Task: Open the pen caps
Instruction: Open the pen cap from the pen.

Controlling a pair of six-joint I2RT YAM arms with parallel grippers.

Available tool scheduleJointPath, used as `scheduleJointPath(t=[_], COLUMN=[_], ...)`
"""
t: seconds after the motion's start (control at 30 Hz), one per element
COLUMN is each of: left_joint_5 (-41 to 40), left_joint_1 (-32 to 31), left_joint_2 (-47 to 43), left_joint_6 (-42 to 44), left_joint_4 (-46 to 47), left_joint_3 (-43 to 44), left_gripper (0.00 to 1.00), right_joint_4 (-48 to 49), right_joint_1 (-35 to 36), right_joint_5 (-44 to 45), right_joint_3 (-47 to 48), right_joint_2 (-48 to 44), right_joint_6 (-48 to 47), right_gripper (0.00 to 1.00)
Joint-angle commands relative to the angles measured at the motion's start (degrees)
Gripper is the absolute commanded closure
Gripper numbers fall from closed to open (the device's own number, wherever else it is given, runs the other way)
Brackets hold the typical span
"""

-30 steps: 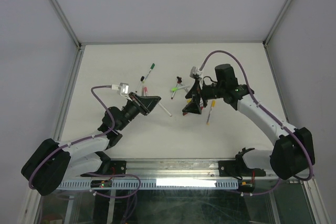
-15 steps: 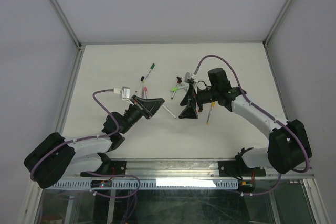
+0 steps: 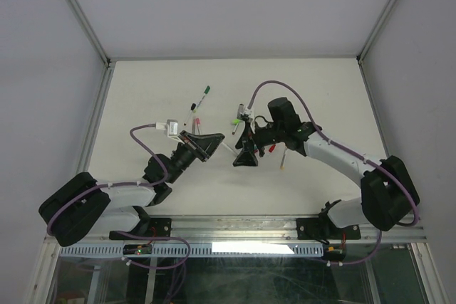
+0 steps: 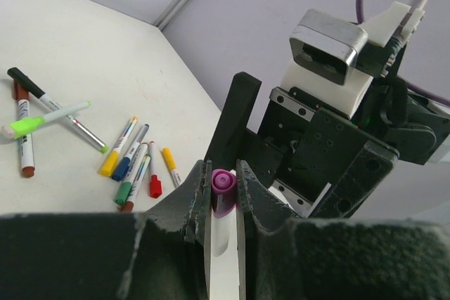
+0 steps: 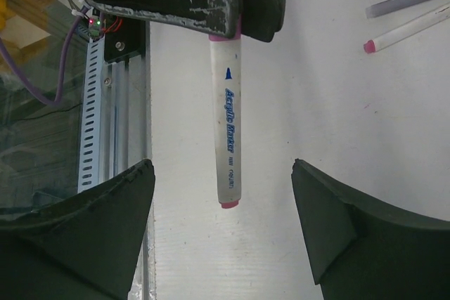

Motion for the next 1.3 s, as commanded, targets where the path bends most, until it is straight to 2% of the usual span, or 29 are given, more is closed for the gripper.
scheduleJointPath(t=[0.0,0.13,0.3,0.53,0.87,1.0,1.2,1.27], left_joint_5=[-1.62,-1.36,-0.85,-2.15,-6.93,-10.39,-10.61,-10.29], left_joint_1=[-0.86,-1.05,-1.24,-1.36,-1.24,0.38,8.82,11.71], left_joint_2=[0.94,1.98,4.64,6.92,5.03,-0.30,-12.54,-14.95], left_joint_6=[-1.03,-2.08,-4.39,-6.63,-7.32,-5.93,-5.01,-4.82], left_joint_4=[6.00,6.69,8.92,10.54,11.78,9.18,-6.61,-9.27], left_joint_3=[0.98,1.14,1.47,1.61,0.65,0.71,4.76,5.82], left_gripper=[1.00,1.00,1.00,1.00,1.00,1.00,1.00,1.00], right_joint_4=[5.75,9.10,12.71,12.28,8.46,5.77,2.39,1.90], right_joint_1=[1.78,2.08,2.33,2.89,3.83,3.86,3.82,3.91], right_joint_5=[5.99,8.90,8.25,5.87,6.32,7.15,6.18,6.12], right_joint_3=[-0.35,-0.82,-1.97,-2.06,-0.44,0.65,2.02,2.48], right_joint_2=[0.84,0.78,-0.60,-1.28,0.07,0.90,3.25,4.00], right_joint_6=[2.76,5.81,7.23,4.73,1.19,-0.23,-1.62,-1.58], right_gripper=[0.20,0.24,0.37,0.67,1.00,1.00,1.00,1.00])
